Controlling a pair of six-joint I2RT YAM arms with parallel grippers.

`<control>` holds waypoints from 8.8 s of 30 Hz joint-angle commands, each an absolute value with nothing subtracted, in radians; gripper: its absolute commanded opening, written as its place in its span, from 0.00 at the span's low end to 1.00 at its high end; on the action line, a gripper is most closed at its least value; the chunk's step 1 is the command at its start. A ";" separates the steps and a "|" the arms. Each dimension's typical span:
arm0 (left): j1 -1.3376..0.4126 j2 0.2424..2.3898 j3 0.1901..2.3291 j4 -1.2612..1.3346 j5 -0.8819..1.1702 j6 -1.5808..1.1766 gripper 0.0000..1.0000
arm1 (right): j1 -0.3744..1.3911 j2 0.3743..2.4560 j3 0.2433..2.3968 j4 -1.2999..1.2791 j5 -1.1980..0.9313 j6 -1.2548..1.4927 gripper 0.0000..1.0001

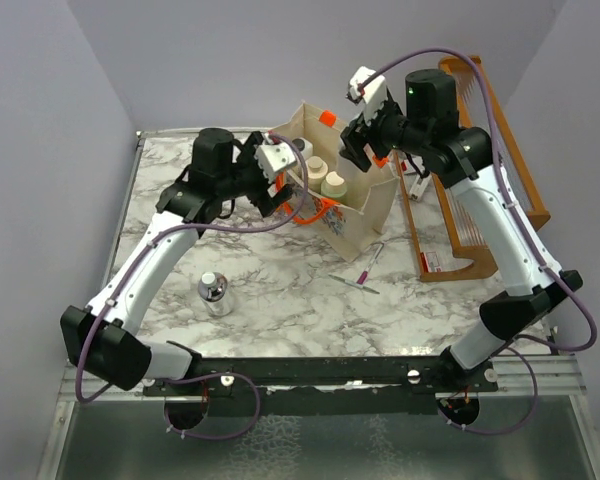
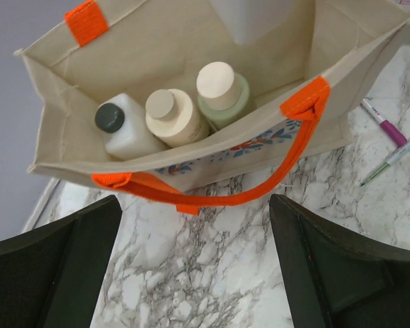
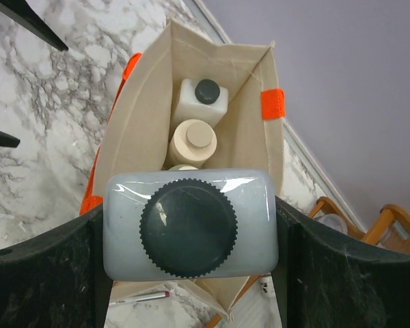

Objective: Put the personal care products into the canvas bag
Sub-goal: Place the care product in the canvas bag, then pick up the care product from the center of the board.

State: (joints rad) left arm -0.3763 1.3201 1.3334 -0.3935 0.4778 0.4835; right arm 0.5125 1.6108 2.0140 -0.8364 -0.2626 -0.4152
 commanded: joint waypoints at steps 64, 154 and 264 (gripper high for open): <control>-0.705 1.597 1.403 -0.514 0.595 0.975 0.01 | 0.428 1.716 1.592 -0.522 -0.299 -0.325 0.01; -0.716 1.562 1.394 -0.406 0.497 0.831 0.00 | 0.471 1.771 1.707 -0.754 -0.242 -0.387 0.92; -0.184 1.070 1.045 -1.158 0.336 0.697 0.29 | 0.469 1.510 1.715 -0.643 -0.367 -0.334 0.93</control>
State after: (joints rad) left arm -0.1890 1.0756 1.0420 -1.1812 0.3248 0.6968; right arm 0.4637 1.5330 1.7153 -0.6655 -0.3466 -0.3275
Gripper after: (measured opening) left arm 0.382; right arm 0.932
